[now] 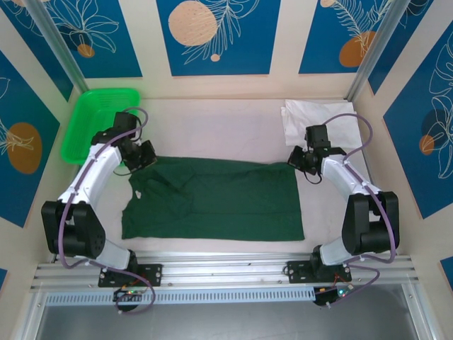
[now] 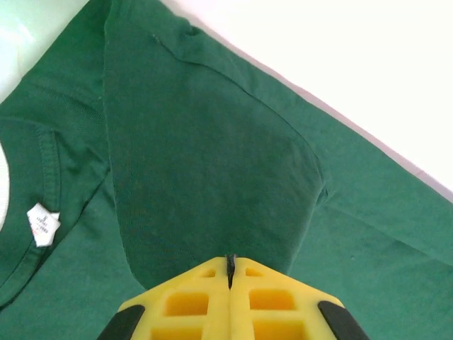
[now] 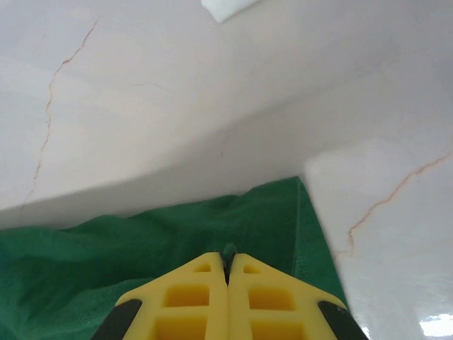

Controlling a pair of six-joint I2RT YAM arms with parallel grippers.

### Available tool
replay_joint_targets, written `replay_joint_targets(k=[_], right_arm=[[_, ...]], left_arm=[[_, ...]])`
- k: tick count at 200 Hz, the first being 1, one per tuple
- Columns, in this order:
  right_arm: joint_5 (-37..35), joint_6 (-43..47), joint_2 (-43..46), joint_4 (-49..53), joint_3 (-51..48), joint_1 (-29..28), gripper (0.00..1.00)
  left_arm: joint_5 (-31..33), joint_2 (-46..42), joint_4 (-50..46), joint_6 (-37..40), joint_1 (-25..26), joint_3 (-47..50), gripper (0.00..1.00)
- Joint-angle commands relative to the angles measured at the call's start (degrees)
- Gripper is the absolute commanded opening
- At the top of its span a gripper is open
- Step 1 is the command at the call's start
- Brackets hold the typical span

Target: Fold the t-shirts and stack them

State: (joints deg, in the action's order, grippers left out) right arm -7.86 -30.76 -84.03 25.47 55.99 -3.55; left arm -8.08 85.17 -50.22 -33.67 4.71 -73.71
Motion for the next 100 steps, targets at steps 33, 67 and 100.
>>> replay_joint_targets(k=[33, 67, 100], right_arm=[[1.28, 0.47, 2.64, 1.23, -0.79, 0.83, 0.0], [1.96, -0.01, 2.81, 0.65, -2.2, 0.84, 0.0], [2.72, -1.65, 5.03, -0.76, -6.04, 0.81, 0.0]], left_arm=[[-5.38, -2.06, -5.37, 2.13, -1.48, -0.44, 0.0], [-4.79, -3.42, -4.84, 2.55, -1.72, 3.43, 0.0], [-1.9, -6.69, -2.68, 2.32, -1.85, 8.57, 0.0]])
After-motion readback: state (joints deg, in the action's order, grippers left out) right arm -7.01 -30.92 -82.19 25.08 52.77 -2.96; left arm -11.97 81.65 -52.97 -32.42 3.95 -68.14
